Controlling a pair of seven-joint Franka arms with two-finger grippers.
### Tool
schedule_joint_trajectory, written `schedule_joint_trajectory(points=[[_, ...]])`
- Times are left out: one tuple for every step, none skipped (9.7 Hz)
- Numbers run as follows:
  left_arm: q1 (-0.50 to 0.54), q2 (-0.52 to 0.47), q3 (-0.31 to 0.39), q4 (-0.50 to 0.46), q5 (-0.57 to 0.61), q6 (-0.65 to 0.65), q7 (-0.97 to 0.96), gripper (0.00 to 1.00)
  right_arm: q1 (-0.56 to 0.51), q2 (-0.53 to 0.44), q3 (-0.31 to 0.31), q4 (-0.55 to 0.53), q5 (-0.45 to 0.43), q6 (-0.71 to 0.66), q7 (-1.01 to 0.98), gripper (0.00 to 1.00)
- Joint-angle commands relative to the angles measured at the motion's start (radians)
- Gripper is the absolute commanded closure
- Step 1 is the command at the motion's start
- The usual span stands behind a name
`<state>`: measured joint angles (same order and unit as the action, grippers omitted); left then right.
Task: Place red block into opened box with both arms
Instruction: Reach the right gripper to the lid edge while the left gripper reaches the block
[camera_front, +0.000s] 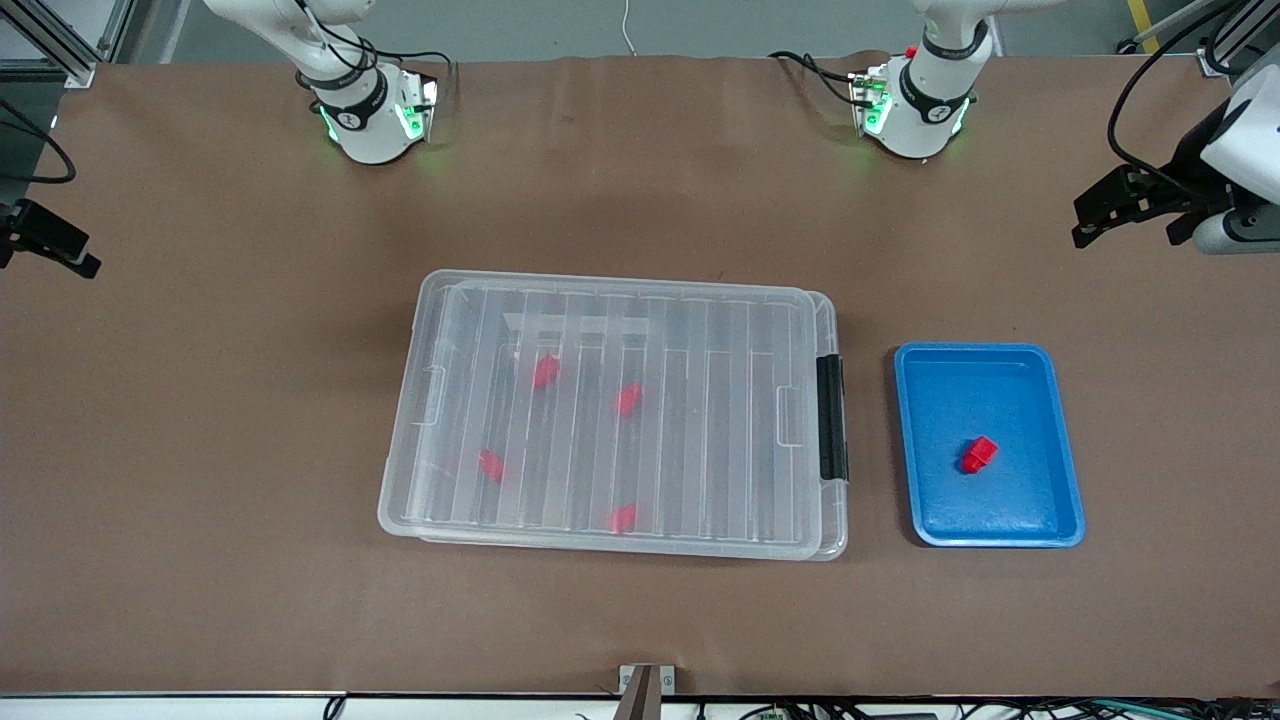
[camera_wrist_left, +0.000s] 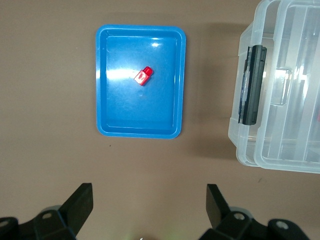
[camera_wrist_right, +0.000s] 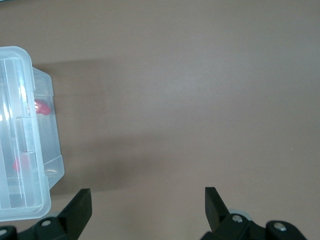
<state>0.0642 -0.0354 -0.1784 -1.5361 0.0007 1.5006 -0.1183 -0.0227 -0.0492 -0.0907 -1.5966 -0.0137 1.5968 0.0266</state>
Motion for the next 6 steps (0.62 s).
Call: schedule_joint_trajectory(points=[[0.008,0.006,-0.006,-0.012,-0.005,-0.013,0.019,0.00,-0.011,-0.014,0.008,-0.006,-0.009,-0.006,0.004,0.00],[0.009,0.015,-0.003,0.010,-0.002,-0.013,0.017,0.00,-0.010,-0.014,0.008,-0.006,-0.009,-0.009,0.003,0.00],[0.011,0.055,-0.001,0.027,0.001,-0.013,0.012,0.00,0.001,-0.014,0.009,-0.005,-0.020,-0.011,0.000,0.00],[0.011,0.109,0.003,0.027,-0.001,0.001,0.015,0.00,0.013,0.005,0.017,-0.006,-0.006,-0.008,-0.010,0.00],[0.020,0.180,0.007,0.027,0.001,0.051,0.016,0.00,0.062,0.044,0.057,-0.003,-0.008,0.008,0.002,0.00],[0.023,0.239,0.007,0.016,0.021,0.125,0.014,0.00,0.084,0.087,0.106,-0.016,0.000,0.058,0.027,0.00]])
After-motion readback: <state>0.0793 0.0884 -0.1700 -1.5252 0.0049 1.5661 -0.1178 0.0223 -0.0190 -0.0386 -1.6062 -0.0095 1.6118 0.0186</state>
